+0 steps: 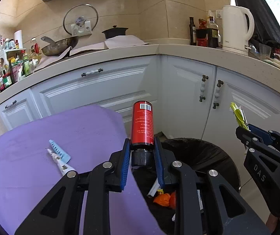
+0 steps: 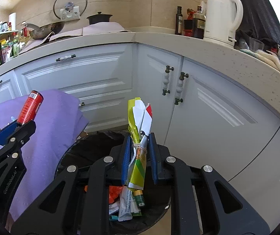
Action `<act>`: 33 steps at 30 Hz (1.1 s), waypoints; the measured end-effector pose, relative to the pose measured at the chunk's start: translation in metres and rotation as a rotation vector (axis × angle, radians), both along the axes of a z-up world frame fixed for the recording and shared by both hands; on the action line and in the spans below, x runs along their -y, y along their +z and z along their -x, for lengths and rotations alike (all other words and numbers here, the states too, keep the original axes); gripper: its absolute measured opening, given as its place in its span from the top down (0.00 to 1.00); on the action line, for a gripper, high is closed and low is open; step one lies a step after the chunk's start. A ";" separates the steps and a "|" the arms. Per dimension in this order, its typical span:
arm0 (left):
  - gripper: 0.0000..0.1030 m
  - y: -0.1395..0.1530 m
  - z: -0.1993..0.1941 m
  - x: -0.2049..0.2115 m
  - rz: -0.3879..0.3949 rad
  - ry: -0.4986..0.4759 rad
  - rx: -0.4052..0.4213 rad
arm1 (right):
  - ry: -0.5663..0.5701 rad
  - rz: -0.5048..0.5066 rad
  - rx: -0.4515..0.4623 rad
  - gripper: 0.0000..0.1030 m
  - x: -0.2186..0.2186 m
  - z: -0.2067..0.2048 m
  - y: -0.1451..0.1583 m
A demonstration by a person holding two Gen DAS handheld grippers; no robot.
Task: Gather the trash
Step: 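Carry both tools over the bin and release the canister and yellow-white wrapper, then grasp the white wrapped tube with the right tool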
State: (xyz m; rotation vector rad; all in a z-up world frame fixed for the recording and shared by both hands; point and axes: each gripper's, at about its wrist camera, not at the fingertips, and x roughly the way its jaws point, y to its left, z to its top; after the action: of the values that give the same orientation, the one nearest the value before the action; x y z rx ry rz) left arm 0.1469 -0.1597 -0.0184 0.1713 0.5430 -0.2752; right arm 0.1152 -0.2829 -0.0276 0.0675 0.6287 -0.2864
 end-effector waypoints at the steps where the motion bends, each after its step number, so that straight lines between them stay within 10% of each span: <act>1: 0.76 -0.001 0.000 0.001 -0.001 -0.002 -0.001 | -0.003 0.001 0.000 0.83 0.001 0.000 0.000; 7: 0.76 -0.006 -0.005 0.015 -0.007 -0.017 -0.011 | 0.000 -0.004 -0.035 0.81 0.007 -0.005 -0.009; 10: 0.62 -0.013 -0.010 0.022 -0.042 -0.010 -0.034 | -0.026 0.005 -0.026 0.52 0.009 -0.004 -0.012; 12: 0.45 -0.016 -0.012 0.020 -0.033 -0.002 -0.057 | -0.027 0.001 -0.028 0.52 0.009 -0.003 -0.012; 33: 0.38 -0.013 -0.015 -0.114 -0.057 0.296 -0.096 | 0.263 -0.018 -0.033 0.52 -0.111 -0.045 -0.007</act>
State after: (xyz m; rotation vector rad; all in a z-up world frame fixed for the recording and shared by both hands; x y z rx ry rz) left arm 0.1615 -0.0456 -0.0310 0.1313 0.6629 0.0206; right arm 0.1598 -0.1722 -0.0343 -0.0031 0.6654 -0.0281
